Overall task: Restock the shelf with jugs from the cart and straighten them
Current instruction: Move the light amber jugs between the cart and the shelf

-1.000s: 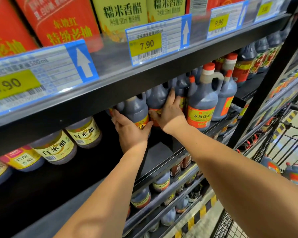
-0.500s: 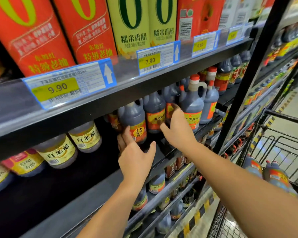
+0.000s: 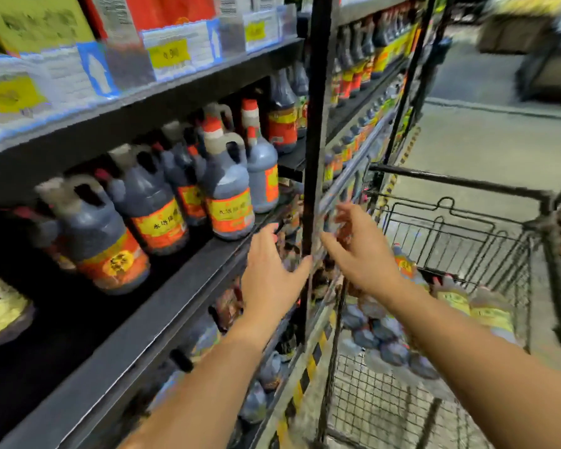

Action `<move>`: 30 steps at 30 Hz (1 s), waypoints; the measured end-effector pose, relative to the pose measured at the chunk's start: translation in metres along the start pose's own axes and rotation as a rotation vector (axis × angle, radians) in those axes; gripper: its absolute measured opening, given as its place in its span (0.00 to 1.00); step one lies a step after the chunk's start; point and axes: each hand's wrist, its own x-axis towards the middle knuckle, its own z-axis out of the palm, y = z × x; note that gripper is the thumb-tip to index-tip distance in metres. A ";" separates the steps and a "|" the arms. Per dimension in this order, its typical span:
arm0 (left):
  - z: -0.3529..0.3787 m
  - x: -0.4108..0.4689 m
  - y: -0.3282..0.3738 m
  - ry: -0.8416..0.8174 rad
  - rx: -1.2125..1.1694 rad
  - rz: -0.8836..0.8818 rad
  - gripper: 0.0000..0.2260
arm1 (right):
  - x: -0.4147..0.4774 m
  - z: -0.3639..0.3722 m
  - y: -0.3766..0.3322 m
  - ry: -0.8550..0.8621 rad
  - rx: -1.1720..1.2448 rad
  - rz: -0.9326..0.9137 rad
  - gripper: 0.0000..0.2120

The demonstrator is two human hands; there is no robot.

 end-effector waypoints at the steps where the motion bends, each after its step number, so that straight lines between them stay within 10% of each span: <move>1: 0.017 0.003 0.006 -0.046 0.000 0.014 0.31 | -0.003 -0.009 0.019 0.011 -0.022 0.044 0.26; 17: 0.253 0.052 0.015 -0.538 0.183 -0.134 0.32 | 0.010 -0.030 0.308 -0.158 -0.174 0.684 0.30; 30: 0.353 0.081 -0.026 -0.621 0.206 -0.130 0.22 | 0.064 0.065 0.393 -0.355 -0.075 0.983 0.57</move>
